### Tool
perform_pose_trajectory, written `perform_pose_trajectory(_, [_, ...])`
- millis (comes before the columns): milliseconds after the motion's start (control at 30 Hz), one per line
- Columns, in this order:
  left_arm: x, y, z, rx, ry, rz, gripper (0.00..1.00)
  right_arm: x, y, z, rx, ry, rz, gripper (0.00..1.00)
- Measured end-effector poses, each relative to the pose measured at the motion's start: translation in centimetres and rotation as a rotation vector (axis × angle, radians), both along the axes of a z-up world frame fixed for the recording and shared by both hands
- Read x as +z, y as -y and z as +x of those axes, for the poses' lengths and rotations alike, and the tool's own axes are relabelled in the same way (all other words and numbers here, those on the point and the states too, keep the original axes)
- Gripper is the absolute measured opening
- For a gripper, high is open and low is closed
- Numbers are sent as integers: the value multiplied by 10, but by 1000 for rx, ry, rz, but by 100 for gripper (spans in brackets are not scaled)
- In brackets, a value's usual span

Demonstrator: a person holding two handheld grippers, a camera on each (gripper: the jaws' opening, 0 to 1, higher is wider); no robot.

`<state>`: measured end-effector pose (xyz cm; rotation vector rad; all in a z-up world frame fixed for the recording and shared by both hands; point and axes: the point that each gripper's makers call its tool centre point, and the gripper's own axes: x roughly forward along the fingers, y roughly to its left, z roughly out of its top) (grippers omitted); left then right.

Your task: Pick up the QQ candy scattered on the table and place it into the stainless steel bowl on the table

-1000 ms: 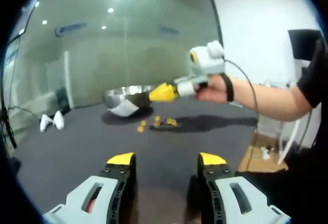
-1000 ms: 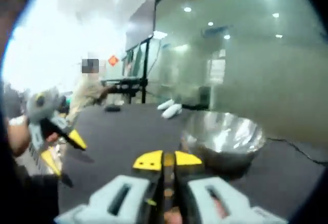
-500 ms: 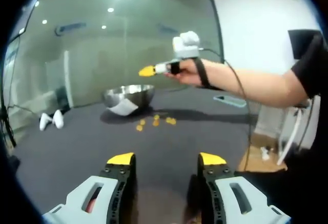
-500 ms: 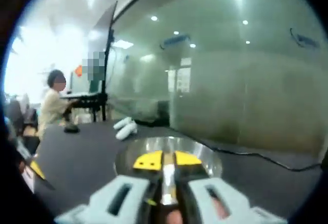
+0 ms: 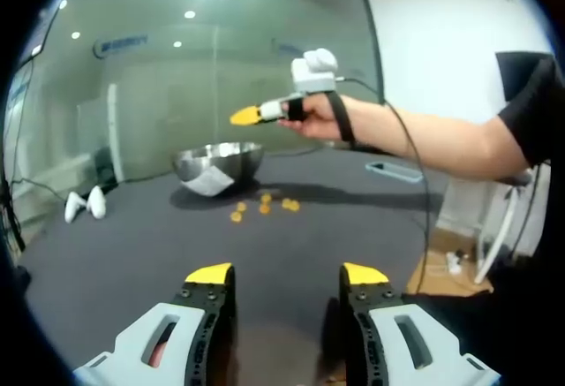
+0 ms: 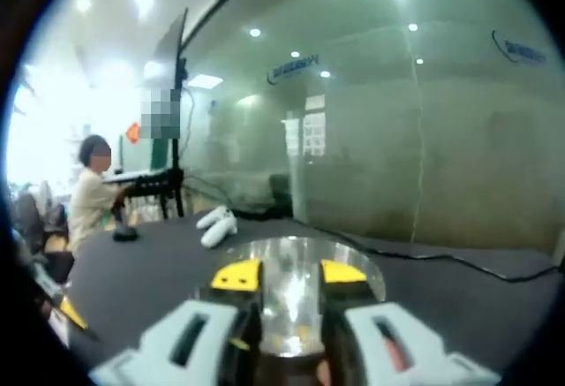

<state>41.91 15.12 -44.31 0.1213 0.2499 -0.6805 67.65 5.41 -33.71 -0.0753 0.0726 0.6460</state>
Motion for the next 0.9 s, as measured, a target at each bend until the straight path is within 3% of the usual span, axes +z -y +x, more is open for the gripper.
perform_pose_trajectory(267, [1, 3, -1, -6, 0, -5, 49, 7, 2, -17, 52, 15, 26, 24])
perform_pose_trajectory(400, [8, 6, -4, -17, 0, -50, 49, 13, -9, -45, 168, 97, 26, 20])
perform_pose_trajectory(467, [14, 7, -6, -30, -2, -95, 49, 5, -13, -65, 226, 98, 15, 21])
perform_pose_trajectory(567, [4, 4, -4, -23, -5, -31, 49, -16, -19, -95, 285, 104, -70, 27])
perform_pose_trajectory(700, [3, 3, -1, -15, -2, -34, 49, -45, -26, -130, 329, 24, -50, 27])
perform_pose_trajectory(800, [3, 4, -2, -20, 1, -38, 49, -62, -27, -141, 317, 53, -83, 25])
perform_pose_trajectory(900, [0, 2, 0, -12, -1, -17, 49, -72, -25, -142, 335, 40, -120, 26])
